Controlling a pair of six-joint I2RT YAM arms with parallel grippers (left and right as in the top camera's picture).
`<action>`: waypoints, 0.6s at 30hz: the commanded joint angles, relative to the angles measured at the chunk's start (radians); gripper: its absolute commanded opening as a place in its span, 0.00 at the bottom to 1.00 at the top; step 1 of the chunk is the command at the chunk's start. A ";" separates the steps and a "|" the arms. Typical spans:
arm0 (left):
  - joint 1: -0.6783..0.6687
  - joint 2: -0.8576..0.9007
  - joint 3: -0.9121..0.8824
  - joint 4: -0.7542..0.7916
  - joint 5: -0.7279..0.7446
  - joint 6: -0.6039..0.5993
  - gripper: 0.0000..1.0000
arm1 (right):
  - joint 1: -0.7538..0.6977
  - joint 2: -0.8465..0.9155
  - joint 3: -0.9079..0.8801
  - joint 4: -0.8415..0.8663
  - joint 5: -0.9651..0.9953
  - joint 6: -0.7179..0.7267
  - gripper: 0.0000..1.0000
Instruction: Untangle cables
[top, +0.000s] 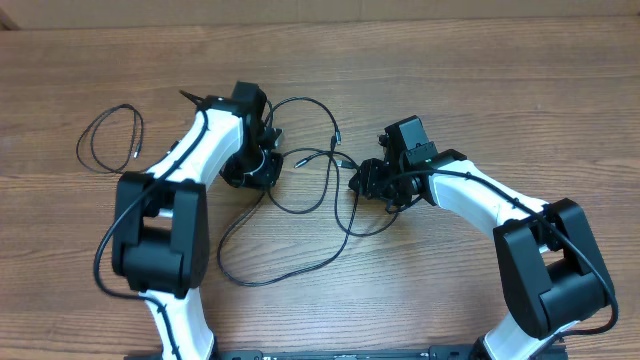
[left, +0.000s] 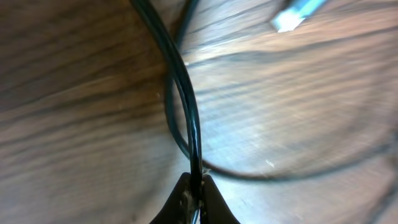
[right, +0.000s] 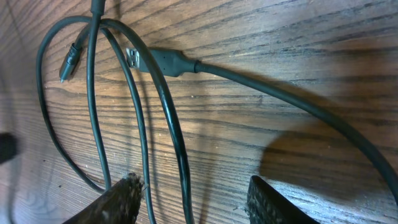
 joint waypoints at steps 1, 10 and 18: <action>-0.002 -0.146 0.054 -0.028 0.058 -0.013 0.04 | 0.005 0.008 -0.009 0.007 0.010 0.004 0.54; -0.004 -0.185 0.052 -0.158 0.082 -0.063 0.04 | 0.006 0.008 -0.010 0.006 0.006 0.027 0.45; -0.011 -0.185 0.035 -0.212 0.101 -0.063 0.04 | 0.006 0.008 -0.011 -0.053 -0.027 0.025 0.55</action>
